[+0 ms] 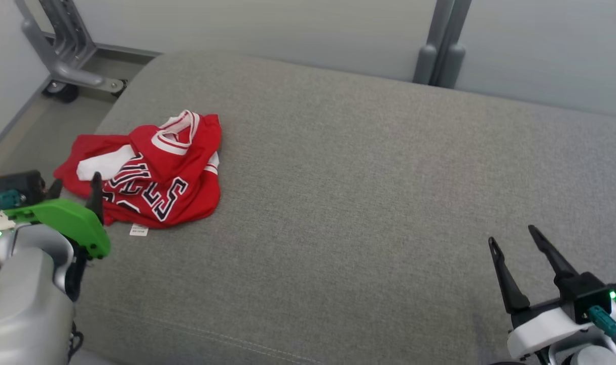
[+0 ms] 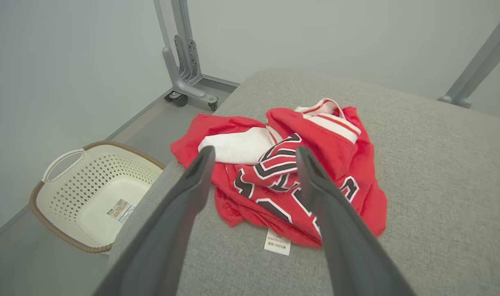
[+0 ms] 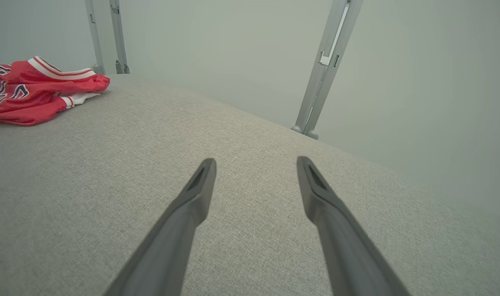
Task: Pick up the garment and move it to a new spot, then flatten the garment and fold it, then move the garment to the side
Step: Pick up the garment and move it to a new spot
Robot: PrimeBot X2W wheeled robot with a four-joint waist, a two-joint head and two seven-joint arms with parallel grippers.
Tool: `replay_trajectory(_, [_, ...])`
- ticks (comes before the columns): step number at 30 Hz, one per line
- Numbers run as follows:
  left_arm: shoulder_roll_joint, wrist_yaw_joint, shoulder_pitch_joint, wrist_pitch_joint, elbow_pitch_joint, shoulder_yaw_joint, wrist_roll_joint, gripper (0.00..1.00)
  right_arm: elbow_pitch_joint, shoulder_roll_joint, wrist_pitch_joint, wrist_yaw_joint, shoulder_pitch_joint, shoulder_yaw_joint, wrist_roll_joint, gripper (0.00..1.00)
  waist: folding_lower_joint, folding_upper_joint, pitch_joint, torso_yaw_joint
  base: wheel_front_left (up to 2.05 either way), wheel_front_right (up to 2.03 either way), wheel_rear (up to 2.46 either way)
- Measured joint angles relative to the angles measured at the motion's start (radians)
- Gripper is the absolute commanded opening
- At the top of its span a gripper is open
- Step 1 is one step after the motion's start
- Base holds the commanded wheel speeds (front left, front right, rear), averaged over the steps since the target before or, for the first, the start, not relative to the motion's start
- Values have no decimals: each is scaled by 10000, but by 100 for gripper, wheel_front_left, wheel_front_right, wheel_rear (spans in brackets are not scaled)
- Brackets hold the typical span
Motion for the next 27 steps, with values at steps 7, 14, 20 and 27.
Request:
replay_trajectory(7, [437, 0, -1290, 113, 938, -299, -972, 100, -387, -351, 0, 0, -579, 36, -17, 100, 1, 0, 1440, -767, 0, 0, 0])
replay_trajectory(14, [435, 0, -1765, 349, 1908, -454, -1749, 100, -596, -426, 0, 0, -916, -15, -33, 100, 1, 0, 2853, -1464, 0, 0, 0])
replay_trajectory(20, [499, 12, -1721, 734, 2403, -767, -1962, 0, -508, -219, 0, 0, -985, -96, -25, 100, 1, 0, 3337, -2121, 0, 0, 0])
replay_trajectory(27, [477, 27, -1232, 610, 58, -2401, -2717, 0, -259, 148, 0, 0, -738, -31, 111, 100, 1, 0, 2815, -2387, 0, 0, 0])
